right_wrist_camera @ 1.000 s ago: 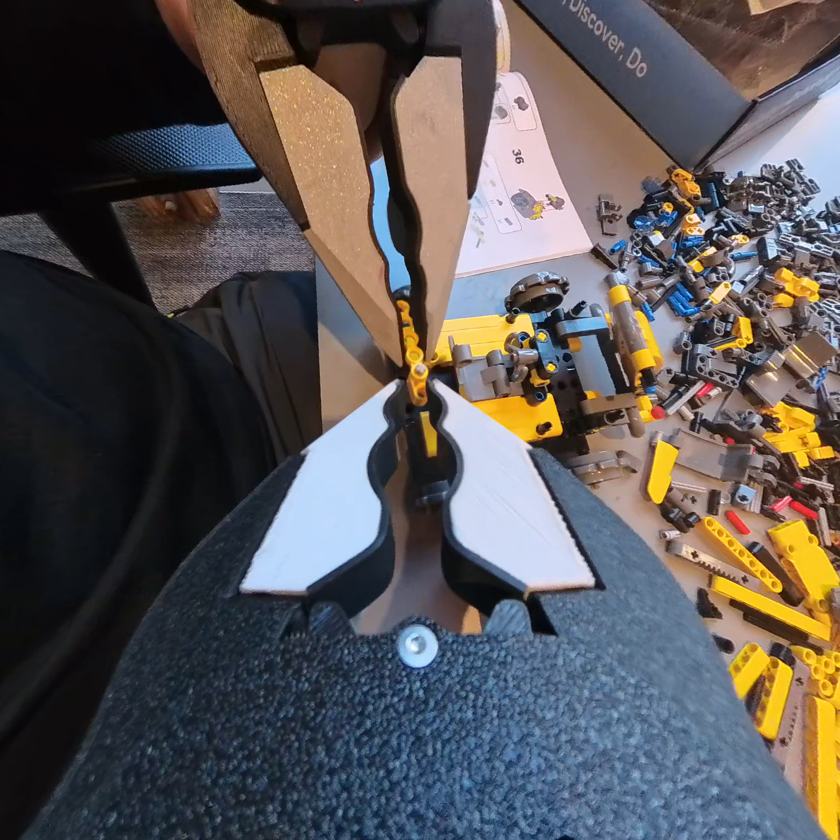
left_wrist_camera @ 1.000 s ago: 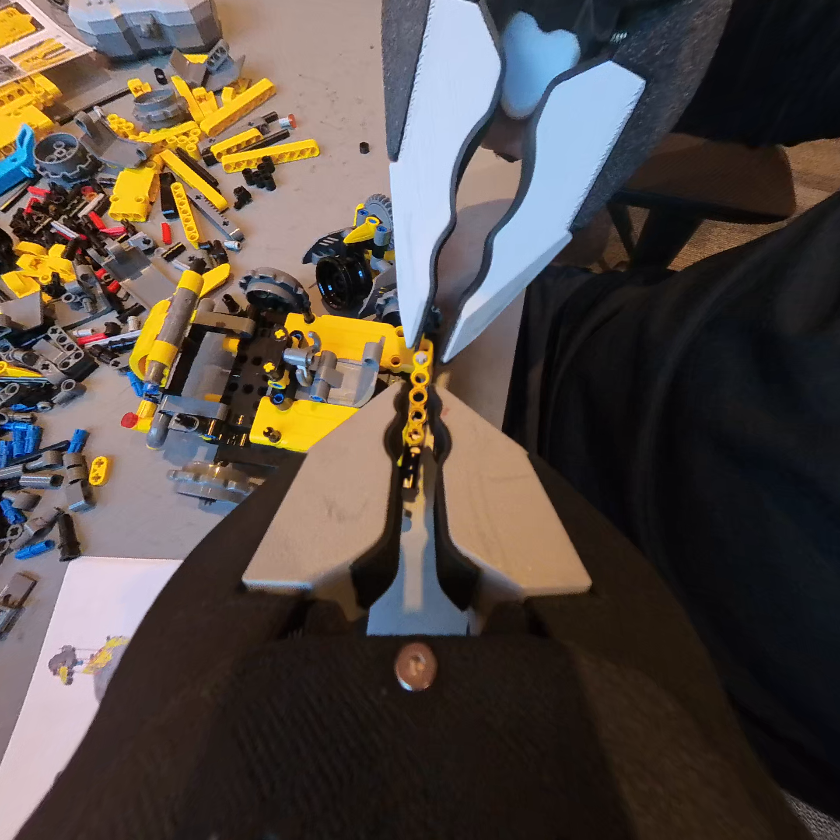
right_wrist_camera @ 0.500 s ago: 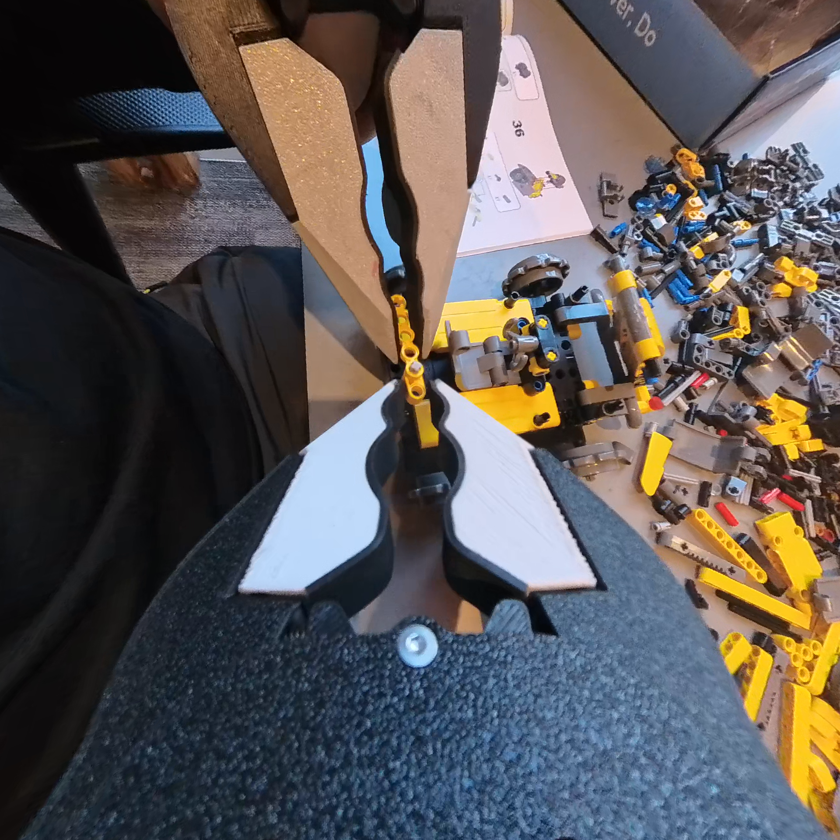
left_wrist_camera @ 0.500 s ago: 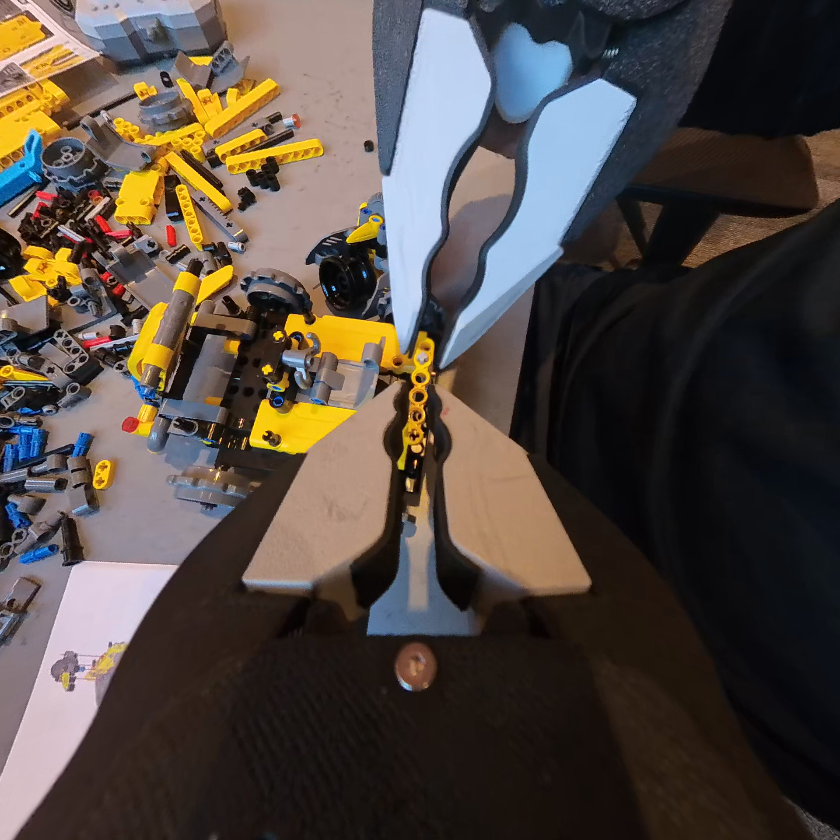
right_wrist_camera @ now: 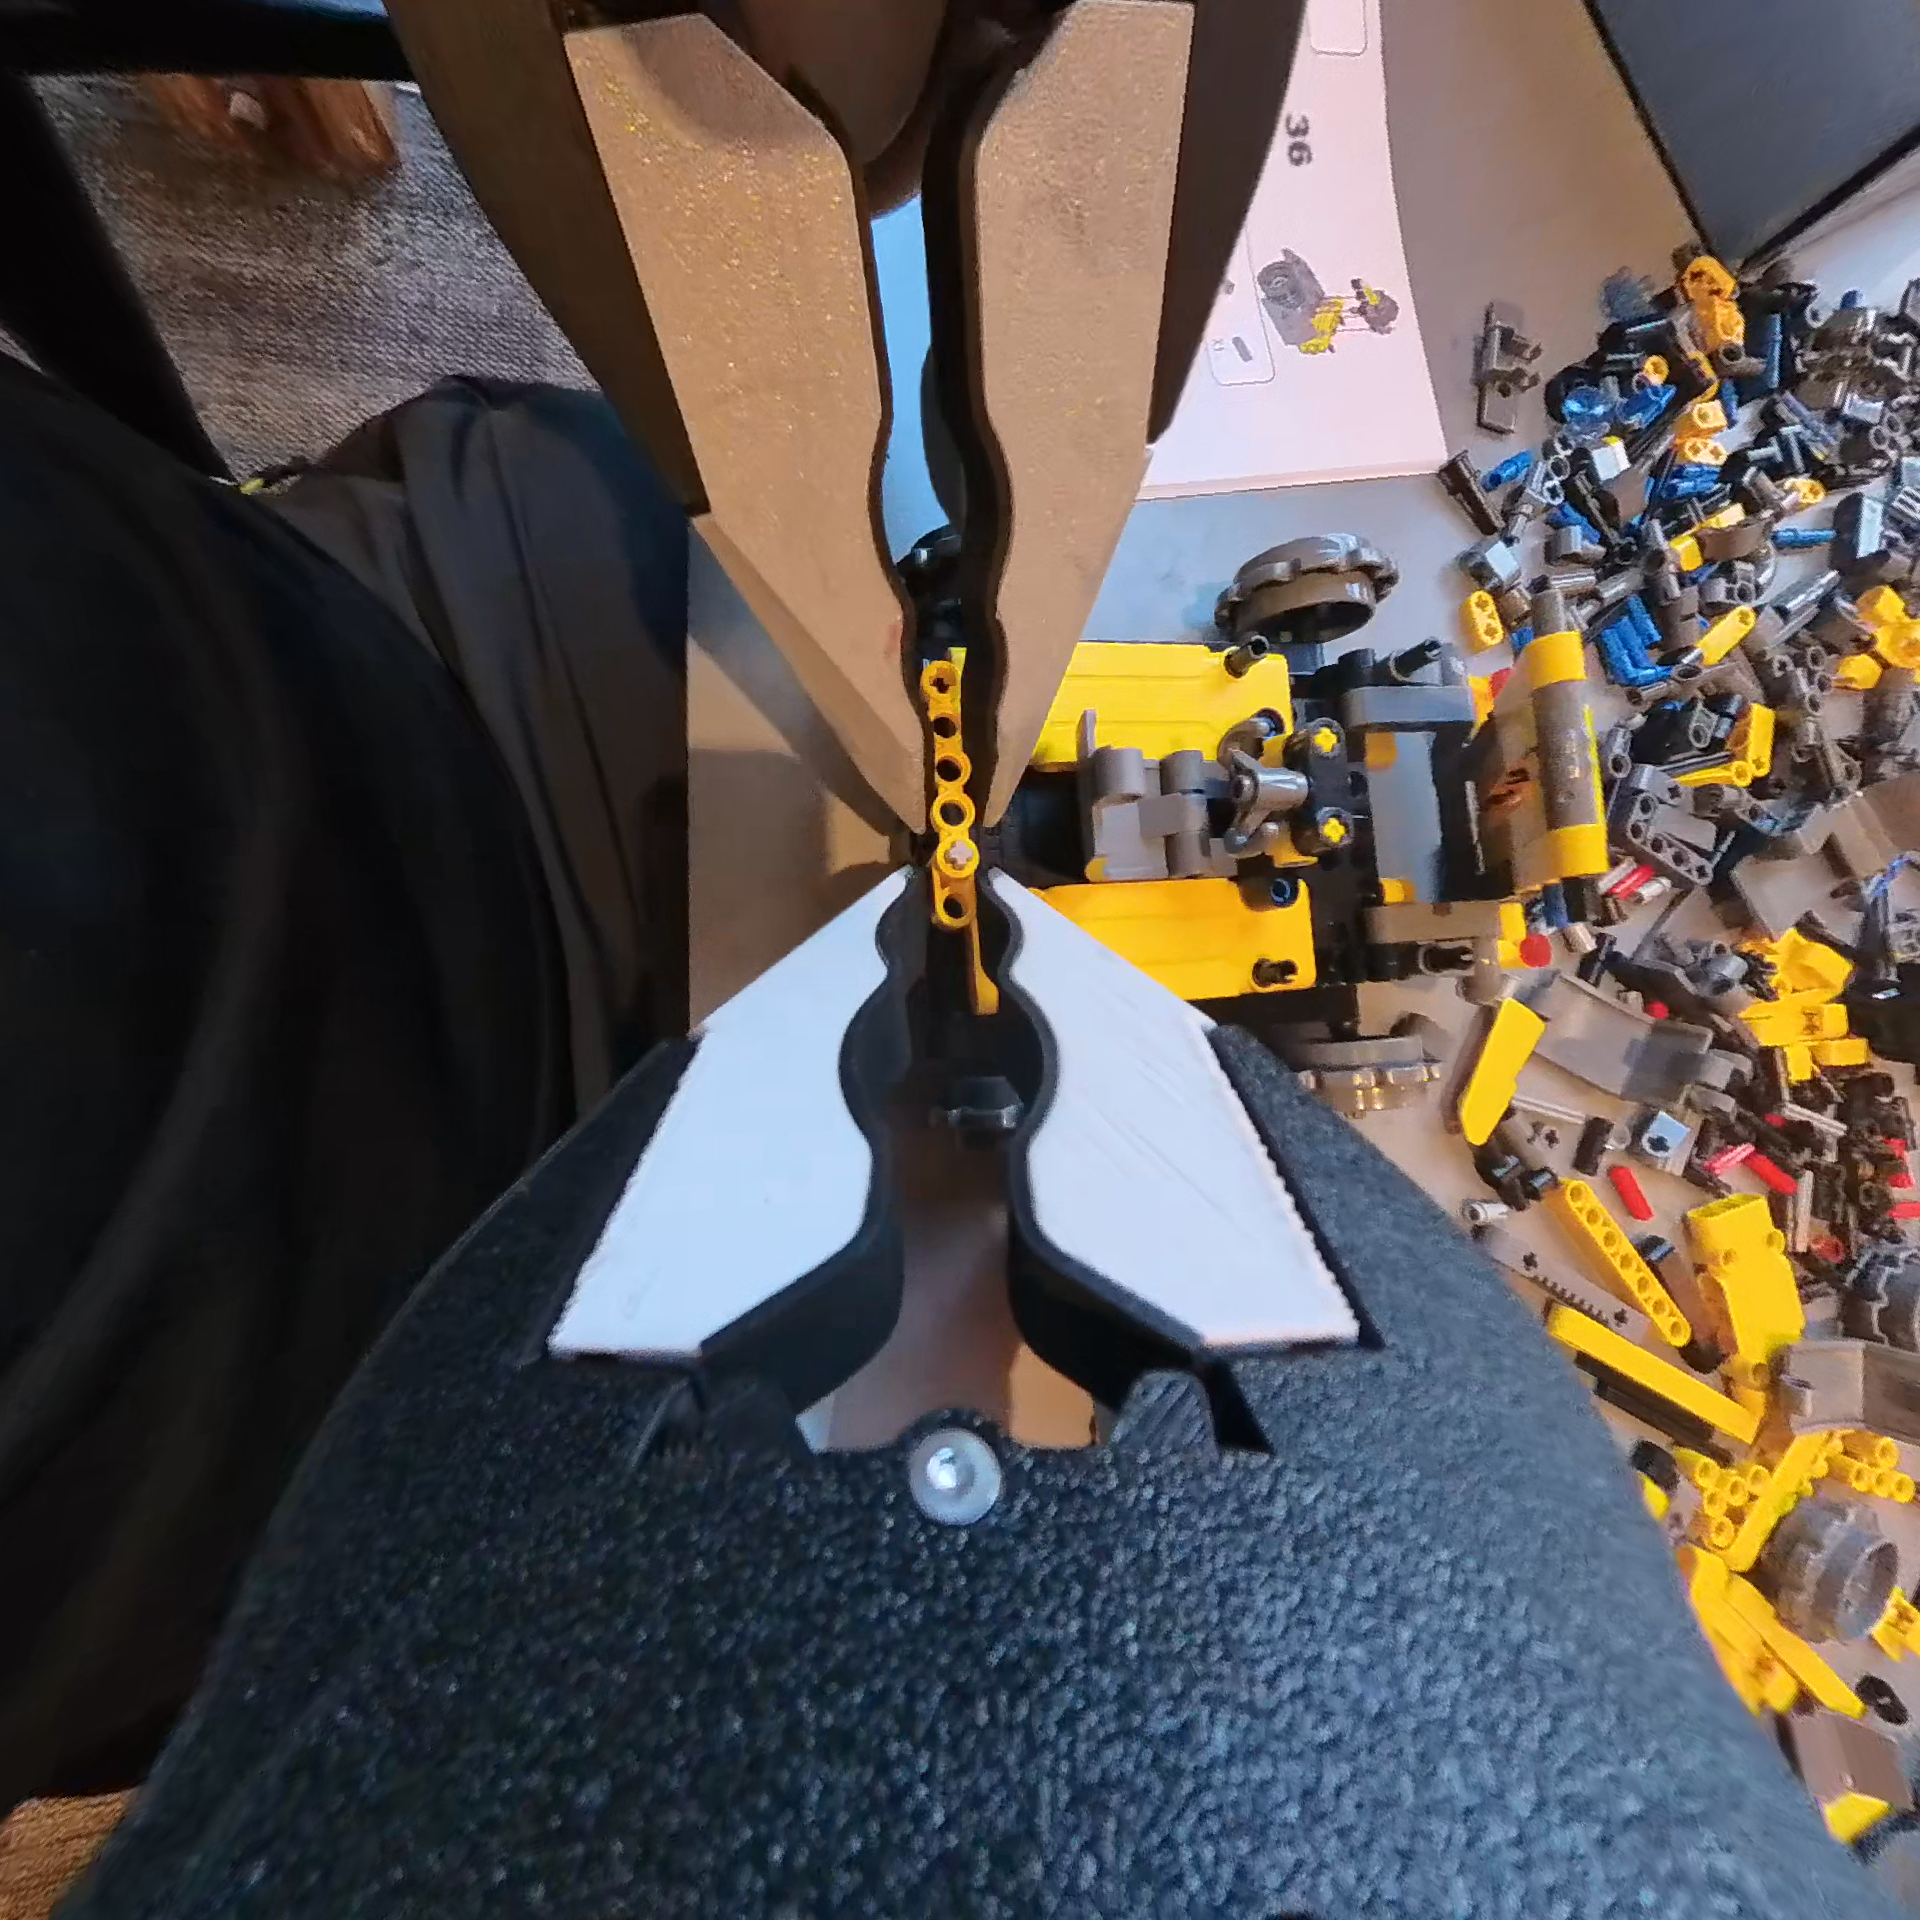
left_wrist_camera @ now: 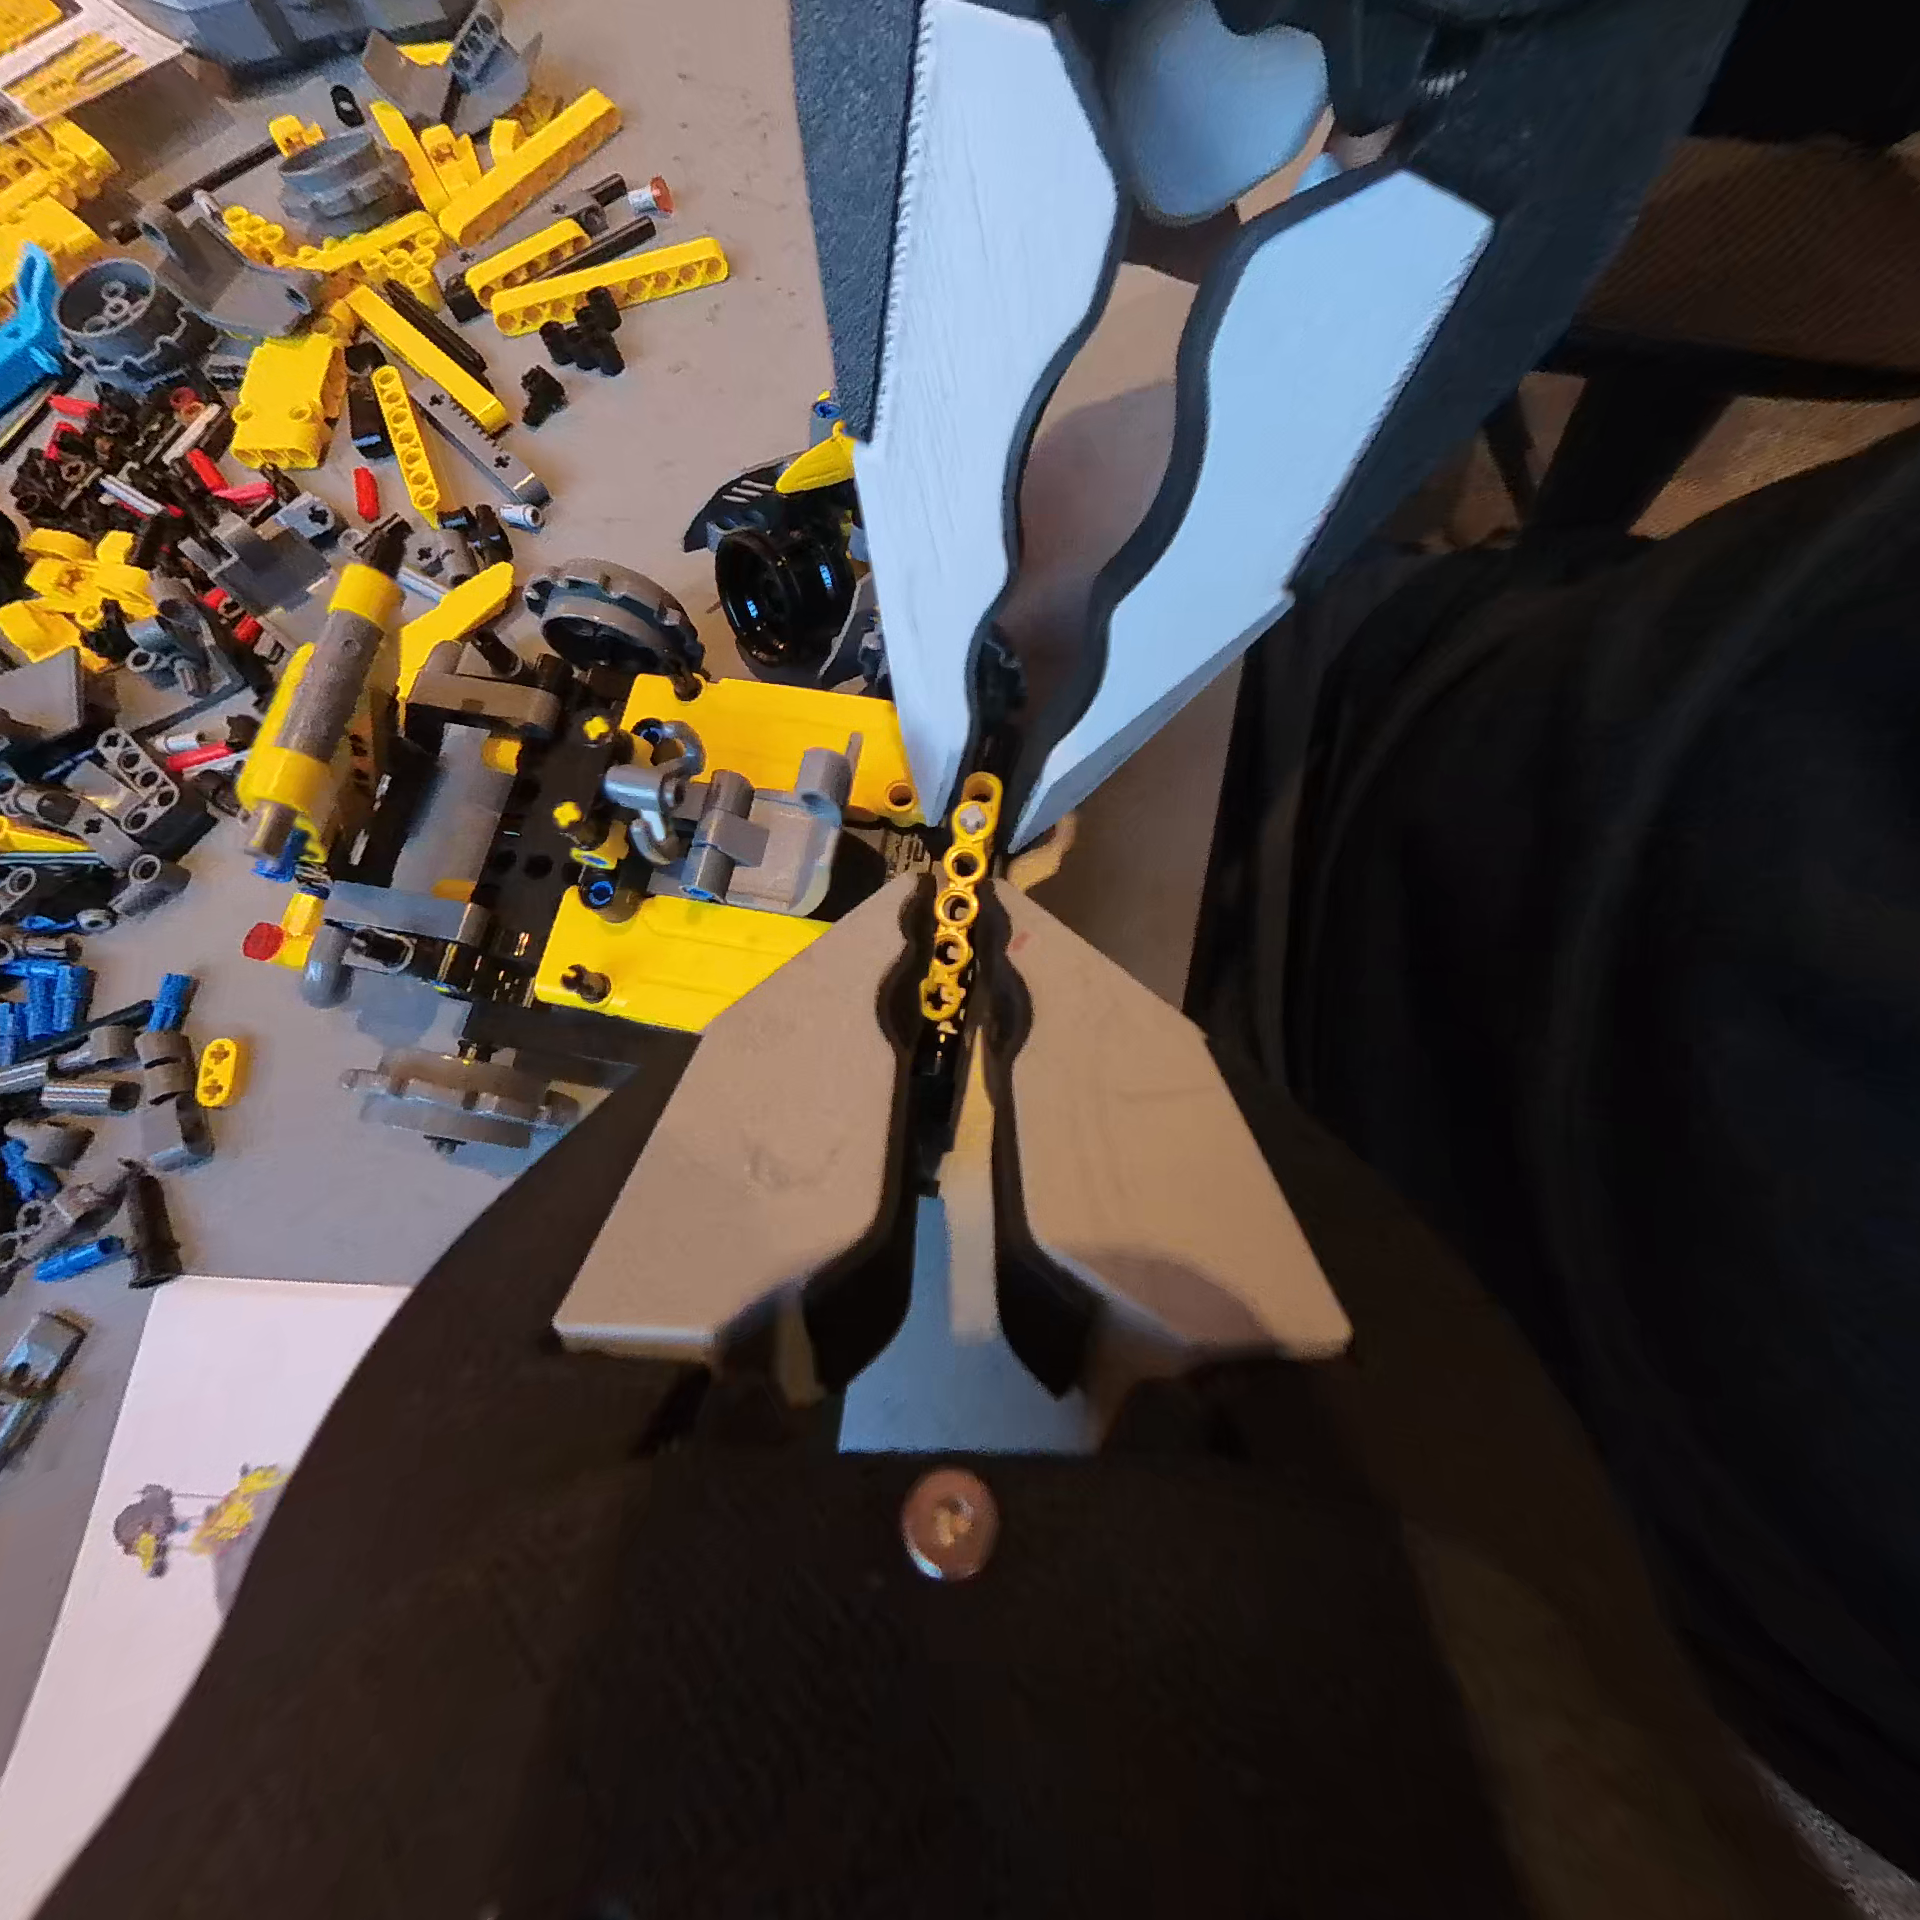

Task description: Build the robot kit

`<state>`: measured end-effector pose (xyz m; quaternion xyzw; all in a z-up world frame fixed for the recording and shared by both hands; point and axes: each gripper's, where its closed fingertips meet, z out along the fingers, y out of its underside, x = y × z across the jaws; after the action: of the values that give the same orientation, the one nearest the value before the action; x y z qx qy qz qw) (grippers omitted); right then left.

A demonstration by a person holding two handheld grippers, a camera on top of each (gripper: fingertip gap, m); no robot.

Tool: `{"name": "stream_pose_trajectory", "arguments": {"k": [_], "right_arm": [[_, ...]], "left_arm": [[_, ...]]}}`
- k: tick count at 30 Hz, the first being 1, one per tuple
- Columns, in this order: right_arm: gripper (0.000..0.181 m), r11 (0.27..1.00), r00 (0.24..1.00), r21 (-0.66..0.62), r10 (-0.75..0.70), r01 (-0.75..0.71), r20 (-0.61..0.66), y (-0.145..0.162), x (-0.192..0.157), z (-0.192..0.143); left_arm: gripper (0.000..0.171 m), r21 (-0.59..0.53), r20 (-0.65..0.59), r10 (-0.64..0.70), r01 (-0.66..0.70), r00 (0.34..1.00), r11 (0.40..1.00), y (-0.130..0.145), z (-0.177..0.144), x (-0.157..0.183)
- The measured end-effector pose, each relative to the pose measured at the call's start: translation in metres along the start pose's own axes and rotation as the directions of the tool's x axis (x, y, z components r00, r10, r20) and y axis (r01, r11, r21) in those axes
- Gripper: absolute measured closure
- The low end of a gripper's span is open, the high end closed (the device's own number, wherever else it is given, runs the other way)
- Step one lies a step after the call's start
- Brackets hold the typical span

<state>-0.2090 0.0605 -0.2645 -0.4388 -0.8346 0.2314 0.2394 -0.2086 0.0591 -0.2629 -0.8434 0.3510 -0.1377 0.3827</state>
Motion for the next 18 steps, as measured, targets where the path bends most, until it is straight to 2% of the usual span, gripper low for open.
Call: {"name": "stream_pose_trajectory", "arguments": {"k": [9, 18], "right_arm": [[0.173, 1.0, 1.0, 0.0, 0.002, -0.002, -0.007, -0.003, 0.001, -0.0039], [0.174, 1.0, 0.999, 0.016, 0.011, -0.012, 0.052, -0.0033, 0.0005, -0.0035]], "left_arm": [[0.167, 0.041, -0.013, -0.029, 0.03, 0.999, 0.999, -0.0009, -0.0005, 0.0], [0.166, 0.07, -0.018, -0.024, 0.026, 1.0, 0.997, -0.0041, -0.0001, 0.0012]]}}
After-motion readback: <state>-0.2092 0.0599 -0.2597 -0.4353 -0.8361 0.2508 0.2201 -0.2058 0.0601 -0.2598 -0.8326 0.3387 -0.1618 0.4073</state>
